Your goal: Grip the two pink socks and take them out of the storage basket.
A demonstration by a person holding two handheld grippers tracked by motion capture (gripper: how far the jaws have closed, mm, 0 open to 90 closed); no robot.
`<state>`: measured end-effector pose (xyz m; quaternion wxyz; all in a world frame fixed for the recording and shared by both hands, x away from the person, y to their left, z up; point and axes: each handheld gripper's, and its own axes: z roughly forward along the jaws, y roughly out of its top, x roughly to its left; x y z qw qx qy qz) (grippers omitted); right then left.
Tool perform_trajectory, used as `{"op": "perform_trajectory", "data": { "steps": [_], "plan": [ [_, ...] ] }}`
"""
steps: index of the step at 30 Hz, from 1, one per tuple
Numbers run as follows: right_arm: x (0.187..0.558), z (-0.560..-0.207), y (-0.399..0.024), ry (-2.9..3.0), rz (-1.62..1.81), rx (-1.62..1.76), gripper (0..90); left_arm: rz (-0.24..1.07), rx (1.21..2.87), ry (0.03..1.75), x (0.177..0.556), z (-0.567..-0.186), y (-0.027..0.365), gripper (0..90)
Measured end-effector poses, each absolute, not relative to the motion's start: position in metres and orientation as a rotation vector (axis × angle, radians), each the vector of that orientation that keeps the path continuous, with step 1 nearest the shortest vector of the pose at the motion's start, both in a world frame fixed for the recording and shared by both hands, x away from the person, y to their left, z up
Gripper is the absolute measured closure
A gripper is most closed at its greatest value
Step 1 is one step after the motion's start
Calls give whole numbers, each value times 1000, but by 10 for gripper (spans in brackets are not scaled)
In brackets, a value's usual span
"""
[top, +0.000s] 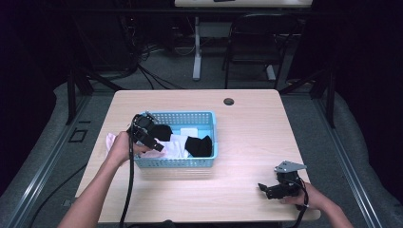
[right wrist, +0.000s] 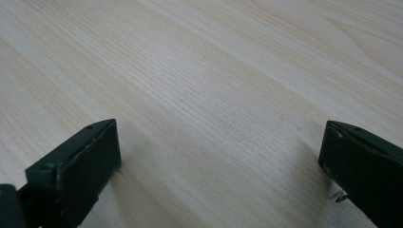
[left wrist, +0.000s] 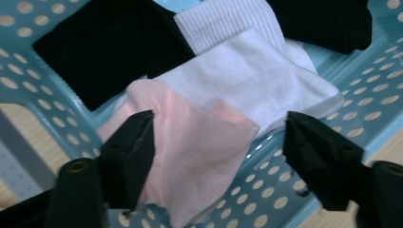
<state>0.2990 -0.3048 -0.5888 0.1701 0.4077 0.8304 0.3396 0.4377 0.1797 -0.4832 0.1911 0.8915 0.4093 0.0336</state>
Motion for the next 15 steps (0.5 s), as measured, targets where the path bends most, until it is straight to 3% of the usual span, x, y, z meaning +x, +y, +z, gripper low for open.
{"op": "perform_trajectory", "data": {
  "steps": [9,15],
  "plan": [
    [299,-589,-305,2357,967,1158,0,-19,2581,1187,442,-508,174,498],
    [299,-589,-305,2357,967,1158,0,4,2597,1187,440,-510,174,838]
  ]
}}
